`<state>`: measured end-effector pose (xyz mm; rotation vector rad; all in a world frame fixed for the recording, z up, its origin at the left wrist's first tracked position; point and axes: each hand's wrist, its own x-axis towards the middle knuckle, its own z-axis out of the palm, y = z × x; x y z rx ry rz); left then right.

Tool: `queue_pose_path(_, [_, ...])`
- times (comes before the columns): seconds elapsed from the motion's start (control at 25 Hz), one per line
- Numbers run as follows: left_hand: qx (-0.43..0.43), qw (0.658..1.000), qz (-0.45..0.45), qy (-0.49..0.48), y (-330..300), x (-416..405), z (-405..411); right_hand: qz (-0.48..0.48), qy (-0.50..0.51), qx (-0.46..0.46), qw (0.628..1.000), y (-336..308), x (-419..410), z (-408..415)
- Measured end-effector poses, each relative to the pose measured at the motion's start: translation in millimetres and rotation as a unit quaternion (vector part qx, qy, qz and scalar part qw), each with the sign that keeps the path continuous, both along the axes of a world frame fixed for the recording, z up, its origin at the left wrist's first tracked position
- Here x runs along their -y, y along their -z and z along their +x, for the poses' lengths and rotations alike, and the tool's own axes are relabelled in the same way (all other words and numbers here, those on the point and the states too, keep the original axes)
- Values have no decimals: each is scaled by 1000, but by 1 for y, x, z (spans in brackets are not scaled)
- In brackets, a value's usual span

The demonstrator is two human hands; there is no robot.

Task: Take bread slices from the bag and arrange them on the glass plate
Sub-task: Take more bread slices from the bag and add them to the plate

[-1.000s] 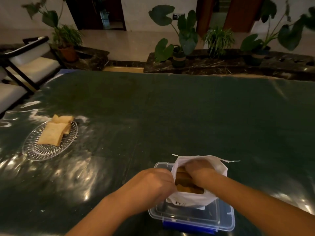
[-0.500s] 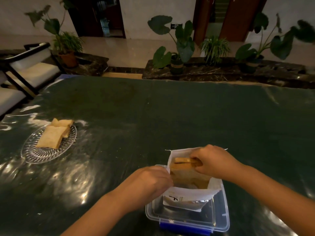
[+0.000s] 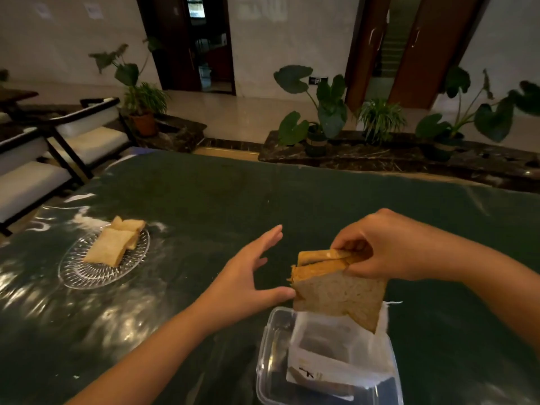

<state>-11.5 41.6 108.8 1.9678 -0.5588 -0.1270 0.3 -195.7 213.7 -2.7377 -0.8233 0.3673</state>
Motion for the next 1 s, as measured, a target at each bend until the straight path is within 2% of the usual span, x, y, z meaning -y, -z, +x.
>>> queue_pose_path(0.08, [-45, 998, -43, 28, -5, -7, 4, 10, -16, 10, 1000, -21, -16, 4])
queue_pose_path(0.24, [-34, 989, -137, 52, -20, -44, 10, 34, -29, 29, 999, -48, -70, 13])
queue_pose_path(0.52, [-1, 984, -178, -11, -30, -193, 7, 72, -36, -7, 997, -46, -223, 33])
queue_pose_path(0.64, [-16, 977, -205, -63, -28, -258, 11, 157, -24, -57, 986, -36, -288, 55])
queue_pose_path(0.72, [-50, 965, -236, -108, -28, -294, 18, 307, 47, -114, 944, -16, -321, 66])
queue_pose_path(0.76, [-70, 957, -252, -126, -28, -309, 23, 408, 103, -158, 894, 1, -336, 70])
queue_pose_path(0.8, [-90, 949, -268, -142, -27, -323, 29, 497, 153, -215, 827, 23, -351, 72])
queue_pose_path(0.84, [-108, 941, -282, -155, -26, -336, 35, 558, 183, -278, 760, 46, -368, 72])
queue_pose_path(0.88, [-122, 935, -290, -165, -23, -348, 41, 592, 199, -327, 709, 69, -386, 70])
queue_pose_path(0.92, [-132, 932, -289, -174, -19, -360, 47, 610, 208, -351, 680, 90, -404, 71])
queue_pose_path(1.0, [-148, 932, -267, -196, -6, -381, 57, 630, 233, -334, 662, 123, -431, 77])
